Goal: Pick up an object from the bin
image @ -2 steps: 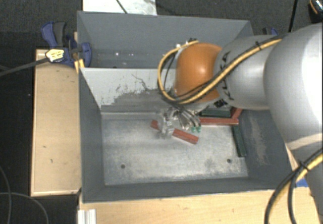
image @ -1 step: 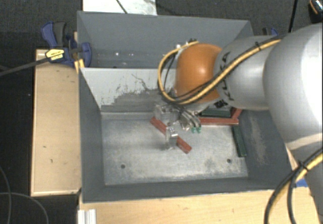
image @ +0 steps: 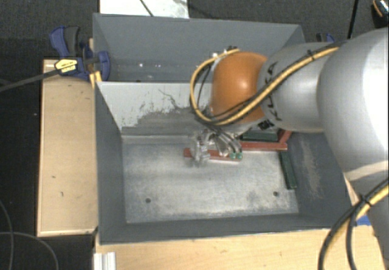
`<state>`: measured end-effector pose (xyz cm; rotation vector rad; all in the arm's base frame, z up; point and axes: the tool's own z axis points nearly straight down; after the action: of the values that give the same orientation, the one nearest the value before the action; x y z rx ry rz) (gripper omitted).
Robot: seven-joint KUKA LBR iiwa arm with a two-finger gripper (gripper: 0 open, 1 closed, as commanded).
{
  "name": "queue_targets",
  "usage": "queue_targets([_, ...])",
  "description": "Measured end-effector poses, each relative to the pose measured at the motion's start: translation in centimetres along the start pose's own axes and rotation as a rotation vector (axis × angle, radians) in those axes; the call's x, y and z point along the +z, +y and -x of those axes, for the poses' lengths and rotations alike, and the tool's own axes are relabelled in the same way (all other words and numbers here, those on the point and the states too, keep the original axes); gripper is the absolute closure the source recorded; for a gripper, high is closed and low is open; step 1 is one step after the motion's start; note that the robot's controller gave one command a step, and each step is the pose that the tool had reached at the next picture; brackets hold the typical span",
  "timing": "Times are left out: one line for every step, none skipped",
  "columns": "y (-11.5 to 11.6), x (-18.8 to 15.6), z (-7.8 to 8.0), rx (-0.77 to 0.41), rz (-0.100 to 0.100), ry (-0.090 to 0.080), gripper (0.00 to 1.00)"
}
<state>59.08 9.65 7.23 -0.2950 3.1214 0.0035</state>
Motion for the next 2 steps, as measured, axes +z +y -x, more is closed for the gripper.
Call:
queue_targets([-0.03, 0.13, -0.10, 0.001, 0.000, 0.003, 0.00])
queue_targets([0.02, 0.01, -0.01, 0.002, 0.000, 0.000, 1.00])
